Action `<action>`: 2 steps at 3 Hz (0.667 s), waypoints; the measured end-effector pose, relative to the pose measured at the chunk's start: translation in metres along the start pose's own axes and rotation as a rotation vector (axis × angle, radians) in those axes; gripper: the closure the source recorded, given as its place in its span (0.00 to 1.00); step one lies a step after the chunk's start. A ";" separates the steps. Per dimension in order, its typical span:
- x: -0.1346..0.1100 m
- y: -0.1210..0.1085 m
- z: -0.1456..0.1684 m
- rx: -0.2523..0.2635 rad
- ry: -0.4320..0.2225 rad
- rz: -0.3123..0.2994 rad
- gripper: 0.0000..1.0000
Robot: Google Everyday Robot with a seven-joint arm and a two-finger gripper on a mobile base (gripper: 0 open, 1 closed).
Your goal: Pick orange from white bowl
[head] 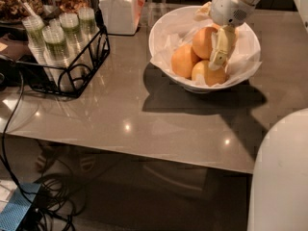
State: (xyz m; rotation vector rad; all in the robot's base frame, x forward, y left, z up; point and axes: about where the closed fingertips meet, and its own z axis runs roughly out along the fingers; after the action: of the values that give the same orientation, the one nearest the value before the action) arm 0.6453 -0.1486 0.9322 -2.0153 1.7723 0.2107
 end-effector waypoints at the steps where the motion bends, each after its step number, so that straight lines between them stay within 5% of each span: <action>1: 0.000 0.000 0.000 0.000 0.000 0.000 0.19; 2: 0.000 0.000 0.000 0.000 0.000 0.000 0.42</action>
Offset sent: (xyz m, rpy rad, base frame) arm 0.0000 0.0000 0.0000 0.0000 0.0000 0.0000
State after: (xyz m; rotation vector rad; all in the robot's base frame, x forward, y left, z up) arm 0.6453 -0.1486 0.9322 -2.0153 1.7723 0.2107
